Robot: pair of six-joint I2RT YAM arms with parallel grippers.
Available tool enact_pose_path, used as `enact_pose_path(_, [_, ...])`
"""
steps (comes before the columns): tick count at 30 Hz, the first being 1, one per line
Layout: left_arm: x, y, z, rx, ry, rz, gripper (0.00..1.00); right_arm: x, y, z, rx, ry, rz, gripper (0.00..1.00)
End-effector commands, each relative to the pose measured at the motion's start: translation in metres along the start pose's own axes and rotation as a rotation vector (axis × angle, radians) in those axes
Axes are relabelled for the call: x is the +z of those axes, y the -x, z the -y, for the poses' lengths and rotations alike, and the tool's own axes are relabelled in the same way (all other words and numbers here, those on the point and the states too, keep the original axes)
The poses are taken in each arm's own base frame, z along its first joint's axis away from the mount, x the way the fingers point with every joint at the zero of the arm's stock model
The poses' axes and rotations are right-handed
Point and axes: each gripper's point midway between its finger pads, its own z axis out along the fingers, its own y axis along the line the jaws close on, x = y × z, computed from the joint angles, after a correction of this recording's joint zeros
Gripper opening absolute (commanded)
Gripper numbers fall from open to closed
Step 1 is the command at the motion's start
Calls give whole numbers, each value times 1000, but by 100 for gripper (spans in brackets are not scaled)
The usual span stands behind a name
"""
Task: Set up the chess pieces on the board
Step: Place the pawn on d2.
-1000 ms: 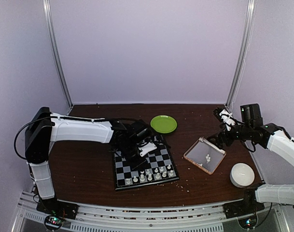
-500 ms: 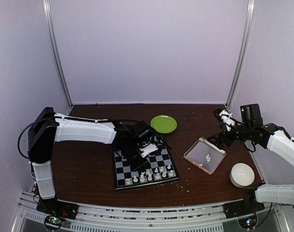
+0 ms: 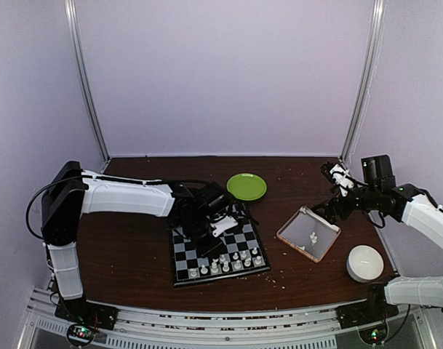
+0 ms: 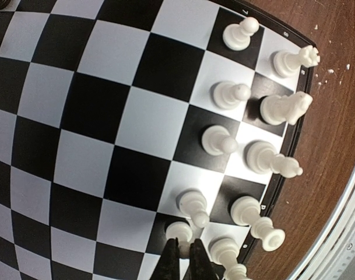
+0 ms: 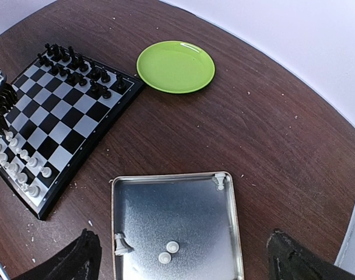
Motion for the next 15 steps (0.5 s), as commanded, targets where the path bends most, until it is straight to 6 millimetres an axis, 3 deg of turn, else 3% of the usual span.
enact_pose_path(1, [-2, -7, 3, -8, 1, -4, 3, -3, 9, 1, -9, 4, 16, 100])
enact_pose_path(13, [-6, -6, 4, -4, 13, 6, 3, -1, 7, 2, -6, 8, 7, 99])
enact_pose_path(15, [-6, -8, 3, -6, 17, 5, 8, 0, 6, 1, -6, 10, 5, 100])
